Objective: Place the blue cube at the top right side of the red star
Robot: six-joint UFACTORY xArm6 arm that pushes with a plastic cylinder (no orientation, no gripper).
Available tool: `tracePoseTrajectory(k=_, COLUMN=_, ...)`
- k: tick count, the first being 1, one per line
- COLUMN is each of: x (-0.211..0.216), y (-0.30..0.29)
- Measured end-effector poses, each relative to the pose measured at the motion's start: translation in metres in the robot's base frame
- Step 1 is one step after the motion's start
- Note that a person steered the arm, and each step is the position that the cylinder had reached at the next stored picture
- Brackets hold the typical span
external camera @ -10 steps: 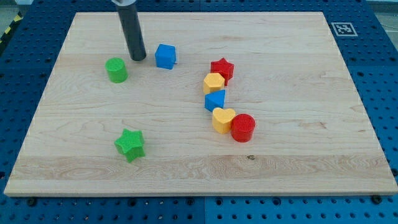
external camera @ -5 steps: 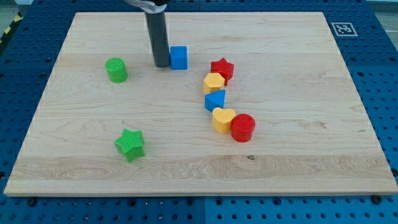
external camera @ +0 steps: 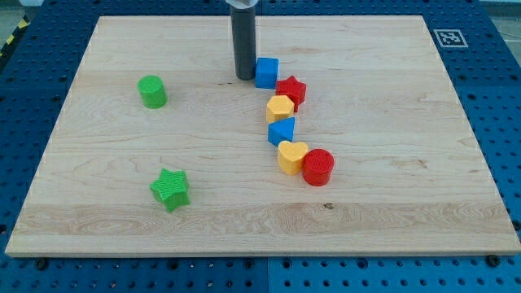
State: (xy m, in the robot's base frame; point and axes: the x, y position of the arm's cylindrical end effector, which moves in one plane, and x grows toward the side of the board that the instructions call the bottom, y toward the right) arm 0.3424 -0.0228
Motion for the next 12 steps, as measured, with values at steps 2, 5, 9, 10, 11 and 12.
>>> tracePoseTrajectory(k=2, x=0.000, y=0.021)
tracePoseTrajectory(k=5, x=-0.005, y=0.043)
tracePoseTrajectory(k=9, x=-0.020, y=0.057)
tracePoseTrajectory(k=10, x=-0.027, y=0.064)
tracePoseTrajectory(k=11, x=-0.025, y=0.076)
tracePoseTrajectory(k=12, x=-0.013, y=0.085)
